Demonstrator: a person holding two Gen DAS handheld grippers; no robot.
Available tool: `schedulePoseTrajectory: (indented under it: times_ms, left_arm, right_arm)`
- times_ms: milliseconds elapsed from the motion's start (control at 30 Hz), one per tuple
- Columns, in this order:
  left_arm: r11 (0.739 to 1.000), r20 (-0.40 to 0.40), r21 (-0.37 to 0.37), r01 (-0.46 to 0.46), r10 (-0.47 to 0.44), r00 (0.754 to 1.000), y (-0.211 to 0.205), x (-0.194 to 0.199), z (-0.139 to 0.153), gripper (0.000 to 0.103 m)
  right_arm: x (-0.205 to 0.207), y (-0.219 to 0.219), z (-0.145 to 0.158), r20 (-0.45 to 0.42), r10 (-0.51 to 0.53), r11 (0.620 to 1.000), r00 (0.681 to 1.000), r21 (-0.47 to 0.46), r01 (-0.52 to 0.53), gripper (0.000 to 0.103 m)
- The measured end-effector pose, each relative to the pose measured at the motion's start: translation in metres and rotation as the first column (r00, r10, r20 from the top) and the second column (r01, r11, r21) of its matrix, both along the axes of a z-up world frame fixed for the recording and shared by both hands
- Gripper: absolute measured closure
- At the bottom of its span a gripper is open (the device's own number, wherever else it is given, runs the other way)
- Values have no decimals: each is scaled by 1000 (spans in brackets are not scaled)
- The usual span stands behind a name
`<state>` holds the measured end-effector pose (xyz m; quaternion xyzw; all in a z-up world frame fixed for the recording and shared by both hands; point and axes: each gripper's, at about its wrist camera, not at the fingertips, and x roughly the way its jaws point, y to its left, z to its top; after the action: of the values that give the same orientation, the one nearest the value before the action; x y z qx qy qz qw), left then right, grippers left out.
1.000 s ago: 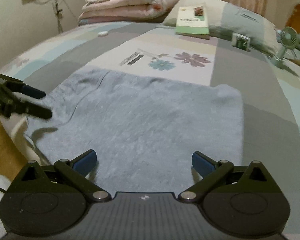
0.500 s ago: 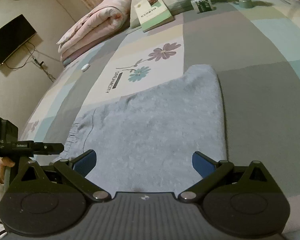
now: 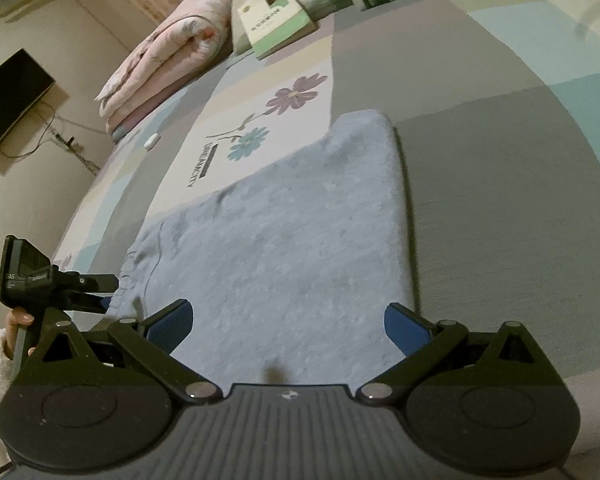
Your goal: Fold clothes
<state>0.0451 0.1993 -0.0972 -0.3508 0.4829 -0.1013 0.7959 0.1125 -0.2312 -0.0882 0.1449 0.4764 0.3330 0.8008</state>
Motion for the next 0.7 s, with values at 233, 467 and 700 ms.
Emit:
schedulePoseTrajectory:
  times_ms: [233,467,700]
  left_arm:
    - [998,-6,-42,40,-40,999,4,14,-2,1]
    - [984,-42,-165,60,-68,997,8,-12,-11,1]
    - [959,-42,-281,25,-38,998,17,-3,-24,1]
  right_arm:
    - [22,0,2,2,-18,1000,1000,25,18,0]
    - [39,-13,-5,-60,-19,999,998,33,21,0]
    - [50,-28,-27,-205,7,997,979,78,10,0]
